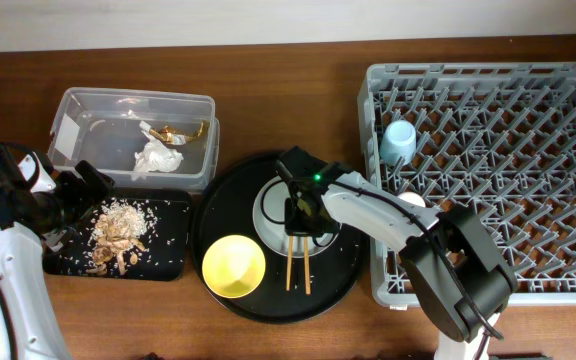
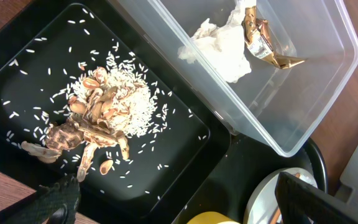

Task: Sort waste into correct bins and load items into the dishwasher rack
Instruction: 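Grasp the chopsticks on the white plate with the right gripper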

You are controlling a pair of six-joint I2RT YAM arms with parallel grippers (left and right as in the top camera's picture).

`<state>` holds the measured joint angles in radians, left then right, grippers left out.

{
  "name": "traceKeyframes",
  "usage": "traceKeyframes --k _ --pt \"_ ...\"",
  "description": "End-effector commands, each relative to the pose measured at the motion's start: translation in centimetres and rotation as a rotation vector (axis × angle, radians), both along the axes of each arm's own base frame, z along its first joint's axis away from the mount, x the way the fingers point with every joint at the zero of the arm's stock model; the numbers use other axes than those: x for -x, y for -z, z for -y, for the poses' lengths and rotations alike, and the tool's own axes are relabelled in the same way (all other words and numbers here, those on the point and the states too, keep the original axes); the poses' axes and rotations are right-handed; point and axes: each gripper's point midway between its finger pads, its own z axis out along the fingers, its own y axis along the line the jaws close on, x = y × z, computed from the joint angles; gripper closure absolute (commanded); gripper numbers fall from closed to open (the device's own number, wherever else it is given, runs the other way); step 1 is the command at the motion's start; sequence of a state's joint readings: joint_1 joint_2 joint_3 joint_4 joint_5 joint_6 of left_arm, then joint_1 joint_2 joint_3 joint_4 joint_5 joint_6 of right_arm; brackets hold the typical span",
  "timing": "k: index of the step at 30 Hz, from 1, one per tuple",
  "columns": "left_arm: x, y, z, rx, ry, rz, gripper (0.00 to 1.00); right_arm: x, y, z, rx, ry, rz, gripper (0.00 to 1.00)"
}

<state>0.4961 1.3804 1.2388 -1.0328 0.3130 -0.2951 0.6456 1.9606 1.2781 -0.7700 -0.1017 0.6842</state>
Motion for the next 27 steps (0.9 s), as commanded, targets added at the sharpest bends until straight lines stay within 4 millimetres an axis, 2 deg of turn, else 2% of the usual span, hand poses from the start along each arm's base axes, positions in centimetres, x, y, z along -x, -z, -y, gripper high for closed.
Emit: traceKeyframes --k 1,5,6,7,8,9,10,11,13,15,18,20,21,22,23,27 --pt "0.1 0.1 -0.2 -0.003 -0.009 -0.005 0.01 -1.0 -1.7 1.5 0.023 0.043 -0.009 0.96" --pt "0.1 0.1 -0.2 -0.003 -0.01 -0.005 0.01 -4.7 -10.4 4.5 0.006 -0.124 0.09 0.96" --pt "0.1 0.1 -0.2 -0.003 -0.009 -0.005 0.01 -5.6 -13.5 6.5 0.015 -0.149 0.101 0.96" --pt "0.1 0.1 -0.2 -0.004 -0.009 -0.005 0.01 -6.5 -15.6 9.1 0.049 -0.166 0.116 0.96" --pt "0.1 0.1 -0.2 -0.003 -0.01 -0.005 0.01 -7.3 -16.5 12.5 0.134 -0.146 0.131 0.96" --pt "0.1 0.1 -0.2 -0.003 -0.009 -0.005 0.01 -8.1 -16.6 15.6 0.223 -0.155 0.142 0.96" --pt "0.1 0.1 -0.2 -0.003 -0.009 -0.005 0.01 -8.8 -16.4 19.6 0.332 -0.108 0.142 0.96" --pt "0.1 0.1 -0.2 -0.003 -0.009 -0.005 0.01 -9.1 -16.3 21.9 0.372 -0.061 0.138 0.96" --pt "0.1 0.1 -0.2 -0.003 -0.009 -0.005 0.01 -10.2 -15.3 25.2 0.385 -0.06 0.152 0.96" --pt "0.1 0.1 -0.2 -0.003 -0.009 -0.005 0.01 -11.4 -14.5 27.0 0.391 -0.03 0.181 0.96" --pt "0.1 0.1 -0.2 -0.003 -0.009 -0.005 0.01 -12.6 -11.5 28.5 0.397 -0.019 0.188 0.96" --pt "0.1 0.1 -0.2 -0.003 -0.01 -0.005 0.01 -12.9 -9.6 28.2 0.376 -0.052 0.198 0.96" --pt "0.1 0.1 -0.2 -0.004 -0.009 -0.005 0.01 -12.8 -9.5 28.2 0.376 -0.052 0.196 0.96" --pt "0.1 0.1 -0.2 -0.003 -0.01 -0.005 0.01 -12.8 -9.5 28.2 0.376 -0.052 0.196 0.92" --pt "0.1 0.1 -0.2 -0.004 -0.009 -0.005 0.01 -12.8 -9.5 28.2 0.375 -0.048 0.195 0.74" --pt "0.1 0.1 -0.2 -0.003 -0.01 -0.005 0.01 -12.8 -9.3 27.2 0.318 -0.053 0.199 0.68"
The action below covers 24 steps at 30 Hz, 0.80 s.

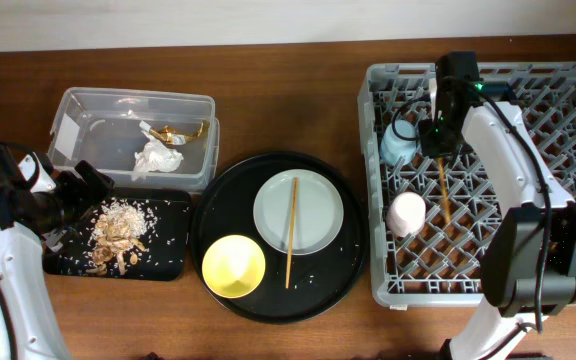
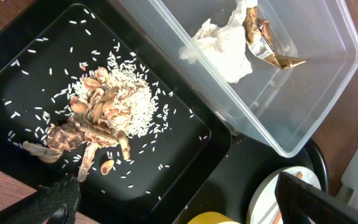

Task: Sort waste into correct bins and load items into the dishwasher rack
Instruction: 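Grasp the chopsticks on the white plate with the right gripper, then carry the chopsticks to the rack and stand them upright with the right gripper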

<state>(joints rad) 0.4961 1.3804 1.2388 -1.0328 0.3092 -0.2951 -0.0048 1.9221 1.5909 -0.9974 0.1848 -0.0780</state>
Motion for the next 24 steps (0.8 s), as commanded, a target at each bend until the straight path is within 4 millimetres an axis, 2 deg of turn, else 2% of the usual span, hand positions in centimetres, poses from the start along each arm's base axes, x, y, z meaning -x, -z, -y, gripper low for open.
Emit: traceKeyframes --k 1,3,4,5,6,8,9,11,12,13,15,17,18,19,20,21,22,24 --pt "0.1 0.1 -0.1 0.0 -0.008 -0.003 0.0 0.0 0.3 -0.3 -0.033 0.006 0.002 0.68" --pt "0.1 0.1 -0.1 0.0 -0.008 -0.003 0.01 0.2 -0.5 -0.8 -0.06 -0.001 -0.007 0.69" --pt "0.1 0.1 -0.1 0.0 -0.008 -0.003 0.01 0.5 -1.5 -2.6 -0.152 0.015 -0.011 0.7" --pt "0.1 0.1 -0.1 0.0 -0.008 -0.003 0.01 0.9 -3.0 -6.6 -0.29 -0.051 -0.02 0.69" --pt "0.1 0.1 -0.1 0.0 -0.008 -0.003 0.01 1.5 -3.7 -9.6 -0.348 -0.115 -0.026 0.66" --pt "0.1 0.1 -0.1 0.0 -0.008 -0.003 0.01 2.8 -3.8 -13.6 -0.379 -0.2 -0.063 0.65" --pt "0.1 0.1 -0.1 0.0 -0.008 -0.003 0.01 4.0 -3.9 -17.4 -0.431 -0.236 -0.09 0.65" --pt "0.1 0.1 -0.1 0.0 -0.008 -0.003 0.01 5.8 -4.0 -21.7 -0.48 -0.296 -0.125 0.65" --pt "0.1 0.1 -0.1 0.0 -0.008 -0.003 0.01 7.3 -4.0 -24.6 -0.489 -0.299 -0.15 0.78" --pt "0.1 0.1 -0.1 0.0 -0.008 -0.003 0.01 8.2 -4.0 -26.6 -0.499 -0.272 -0.157 0.91" --pt "0.1 0.1 -0.1 0.0 -0.008 -0.003 0.01 9.9 -4.2 -30.1 -0.534 -0.195 -0.169 0.93" --pt "0.1 0.1 -0.1 0.0 -0.008 -0.003 0.01 11.2 -4.3 -32.4 -0.557 -0.163 -0.174 0.93" --pt "0.1 0.1 -0.1 0.0 -0.008 -0.003 0.01 11.6 -4.2 -32.9 -0.541 -0.13 -0.166 0.94" --pt "0.1 0.1 -0.1 0.0 -0.008 -0.003 0.01 11.4 -3.9 -32.5 -0.487 -0.073 -0.129 0.95" --pt "0.1 0.1 -0.1 0.0 -0.008 -0.003 0.01 11.5 -3.8 -32.5 -0.48 -0.031 -0.125 0.91" --pt "0.1 0.1 -0.1 0.0 -0.008 -0.003 0.01 11.6 -3.7 -32.4 -0.482 0.0 -0.132 0.8" --pt "0.1 0.1 -0.1 0.0 -0.008 -0.003 0.01 11.6 -3.4 -32.3 -0.477 0.001 -0.136 0.96" --pt "0.1 0.1 -0.1 0.0 -0.008 -0.003 0.01 11.6 -2.5 -32.3 -0.46 0.007 -0.151 0.96"
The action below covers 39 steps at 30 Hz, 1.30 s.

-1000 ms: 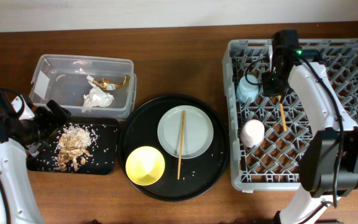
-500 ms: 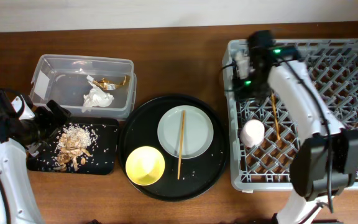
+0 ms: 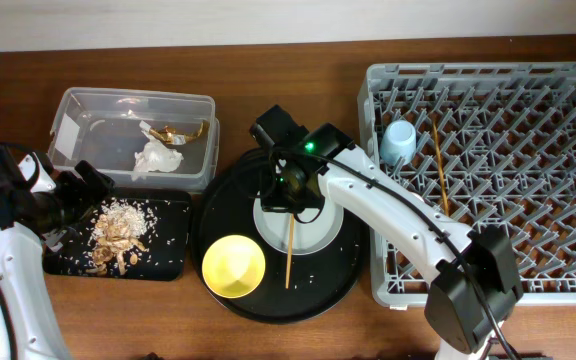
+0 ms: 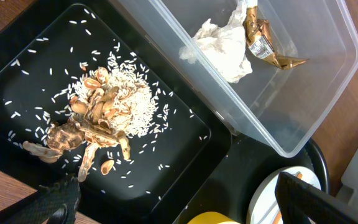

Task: Sort waste into correct bins and load items into the dishwasher rack
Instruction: 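Carry the chopsticks to the rack and stand them upright with the right gripper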

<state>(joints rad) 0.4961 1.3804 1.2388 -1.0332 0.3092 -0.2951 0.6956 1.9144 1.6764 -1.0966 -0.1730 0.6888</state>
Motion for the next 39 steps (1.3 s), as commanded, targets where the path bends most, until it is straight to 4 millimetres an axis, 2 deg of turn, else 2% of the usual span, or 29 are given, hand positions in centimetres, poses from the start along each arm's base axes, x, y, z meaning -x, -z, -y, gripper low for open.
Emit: traceKeyframes --k 1,4,5,7,11,14,15,19,21,24,26,28,30,31,32,33,34,35,37,39 --pt "0.1 0.0 -0.2 0.0 -0.008 -0.003 0.01 -0.2 0.2 0.1 0.023 0.027 0.006 0.94" --pt "0.1 0.0 -0.2 0.0 -0.008 -0.003 0.01 -0.1 2.0 1.1 0.079 0.075 -0.015 0.85" --pt "0.1 0.0 -0.2 0.0 -0.008 -0.003 0.0 0.1 3.0 2.1 0.124 0.134 -0.024 0.73" --pt "0.1 0.0 -0.2 0.0 -0.008 -0.003 0.01 0.7 5.3 3.1 0.159 0.154 -0.037 0.65" --pt "0.1 0.0 -0.2 0.0 -0.008 -0.003 0.01 1.2 9.7 3.5 0.14 0.224 -0.038 0.65" --pt "0.1 0.0 -0.2 0.0 -0.008 -0.003 0.01 1.3 11.7 3.3 0.103 0.224 -0.017 0.66" --pt "0.1 0.0 -0.2 0.0 -0.008 -0.003 0.01 1.4 12.0 3.4 0.103 0.224 -0.017 0.69" --pt "0.1 0.0 -0.2 0.0 -0.008 -0.003 0.01 1.4 12.0 3.5 0.103 0.223 -0.017 0.77" --pt "0.1 0.0 -0.2 0.0 -0.008 -0.003 0.01 1.6 12.1 3.6 0.109 0.223 -0.023 0.95" --pt "0.1 0.0 -0.2 0.0 -0.008 -0.003 0.01 1.9 12.1 3.8 0.121 0.222 -0.035 0.96" --pt "0.1 0.0 -0.2 0.0 -0.008 -0.003 0.01 1.6 10.6 4.4 0.121 0.227 -0.03 0.96" --pt "0.1 0.0 -0.2 0.0 -0.008 -0.003 0.01 -0.3 5.5 5.9 0.101 0.179 0.028 0.96" --pt "0.1 0.0 -0.2 0.0 -0.008 -0.003 0.01 -2.8 -1.0 8.9 0.095 -0.034 0.176 0.96" --pt "0.1 0.0 -0.2 0.0 -0.008 -0.003 0.01 -3.9 -3.1 11.5 0.14 -0.097 0.238 0.96" --pt "0.1 0.0 -0.2 0.0 -0.008 -0.003 0.01 -5.0 -4.1 15.8 0.264 -0.194 0.295 0.96" --pt "0.1 0.0 -0.2 0.0 -0.008 -0.003 0.01 -5.5 -4.1 19.7 0.377 -0.251 0.288 0.96" --pt "0.1 0.0 -0.2 0.0 -0.008 -0.003 0.01 -5.8 -3.9 21.7 0.421 -0.229 0.275 0.96" --pt "0.1 0.0 -0.2 0.0 -0.008 -0.003 0.01 -6.5 -3.7 25.2 0.479 -0.15 0.252 0.96" --pt "0.1 0.0 -0.2 0.0 -0.008 -0.003 0.01 -7.6 -2.2 30.2 0.504 -0.017 0.224 0.96" --pt "0.1 0.0 -0.2 0.0 -0.008 -0.003 0.01 -8.2 -1.3 33.2 0.511 0.062 0.213 0.96"
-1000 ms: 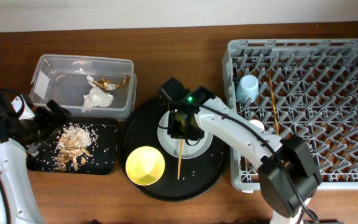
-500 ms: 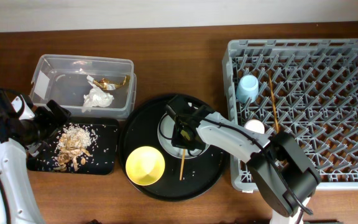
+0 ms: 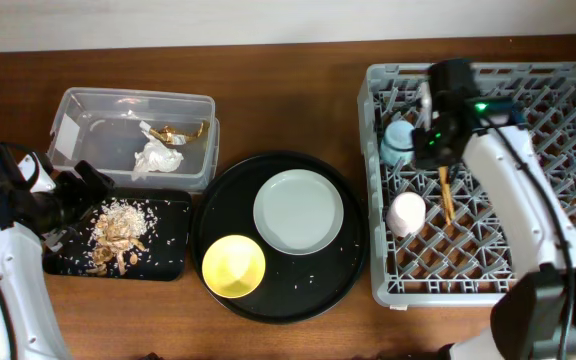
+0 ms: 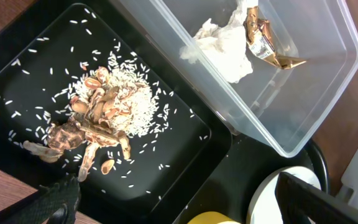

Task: Sort waste into correct bins and load items into the dishwasher rack
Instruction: 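Carry the chopsticks to the rack and stand them upright with the right gripper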

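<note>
My right gripper (image 3: 436, 148) hangs over the left part of the grey dishwasher rack (image 3: 568, 285), right above the upper end of the wooden chopsticks (image 3: 445, 196) lying in the rack. Its fingers are hidden from above. A blue cup (image 3: 398, 141) and a white cup (image 3: 406, 212) also sit in the rack. The pale plate (image 3: 298, 212) and yellow bowl (image 3: 233, 266) rest on the round black tray (image 3: 353, 255). My left gripper (image 4: 179, 211) stands open over the near edge of the black rectangular tray (image 4: 185, 134) of rice and shells (image 4: 104, 112).
A clear plastic bin (image 3: 73, 110) behind the rectangular tray holds crumpled tissue (image 4: 222, 46) and a gold wrapper (image 4: 263, 43). A few rice grains lie on the round tray. The rack's right half holds only bare prongs.
My right gripper was over the plate by the last chopstick; now it is over the rack's left side. That chopstick has left the plate and shows in the rack. The left arm stayed put.
Two chopsticks lay on the plate with my right gripper on them. Then one chopstick was in the rack under the gripper and one stayed on the plate. The gripper was back at the plate, and now it is over the rack with the plate bare.
</note>
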You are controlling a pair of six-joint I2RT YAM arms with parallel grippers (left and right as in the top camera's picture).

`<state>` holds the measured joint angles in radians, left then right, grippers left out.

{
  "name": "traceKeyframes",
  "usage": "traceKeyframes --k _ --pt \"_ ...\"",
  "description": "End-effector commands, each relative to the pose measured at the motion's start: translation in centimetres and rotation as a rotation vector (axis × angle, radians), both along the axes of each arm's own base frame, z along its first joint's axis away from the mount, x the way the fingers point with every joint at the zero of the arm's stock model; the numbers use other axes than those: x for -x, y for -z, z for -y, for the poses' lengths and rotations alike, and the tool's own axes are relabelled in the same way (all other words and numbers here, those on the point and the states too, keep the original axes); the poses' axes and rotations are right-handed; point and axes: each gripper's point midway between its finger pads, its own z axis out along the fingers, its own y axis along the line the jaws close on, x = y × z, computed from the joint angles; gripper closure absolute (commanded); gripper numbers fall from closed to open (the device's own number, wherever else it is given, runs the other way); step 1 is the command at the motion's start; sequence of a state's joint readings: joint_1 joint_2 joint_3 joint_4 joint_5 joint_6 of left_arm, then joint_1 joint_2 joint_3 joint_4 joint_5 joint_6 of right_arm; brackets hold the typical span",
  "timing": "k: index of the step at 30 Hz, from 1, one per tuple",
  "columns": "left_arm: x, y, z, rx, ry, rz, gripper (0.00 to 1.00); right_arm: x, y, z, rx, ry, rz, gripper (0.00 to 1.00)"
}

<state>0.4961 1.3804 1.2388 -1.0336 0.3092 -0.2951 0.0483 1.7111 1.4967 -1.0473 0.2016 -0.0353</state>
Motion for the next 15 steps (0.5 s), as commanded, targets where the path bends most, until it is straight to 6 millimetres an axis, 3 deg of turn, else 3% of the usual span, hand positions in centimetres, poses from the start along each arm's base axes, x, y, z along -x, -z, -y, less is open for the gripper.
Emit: traceKeyframes --k 1,6,10,11,12,13,15 --pt "0.1 0.0 -0.2 -0.001 -0.008 -0.003 0.01 -0.3 1.4 3.0 0.021 0.059 -0.017 0.96" --pt "0.1 0.0 -0.2 -0.001 -0.008 -0.003 0.01 -0.8 3.5 3.2 0.02 0.064 -0.058 0.96" --pt "0.1 0.0 -0.2 -0.001 -0.008 -0.003 0.0 -0.8 4.8 1.9 -0.052 0.044 -0.088 0.95" --pt "0.1 0.0 -0.2 -0.001 -0.008 -0.003 0.01 -0.8 4.9 1.9 -0.051 0.044 -0.091 0.89" --pt "0.1 0.0 -0.2 -0.001 -0.008 -0.003 0.01 -0.8 5.0 1.9 -0.052 0.044 -0.092 0.75" --pt "0.1 0.0 -0.2 -0.001 -0.008 -0.003 0.01 -0.8 5.0 1.9 -0.052 0.044 -0.092 0.68" --pt "0.1 0.0 -0.2 -0.001 -0.008 -0.003 0.01 -0.8 5.0 1.9 -0.052 0.044 -0.093 0.62"
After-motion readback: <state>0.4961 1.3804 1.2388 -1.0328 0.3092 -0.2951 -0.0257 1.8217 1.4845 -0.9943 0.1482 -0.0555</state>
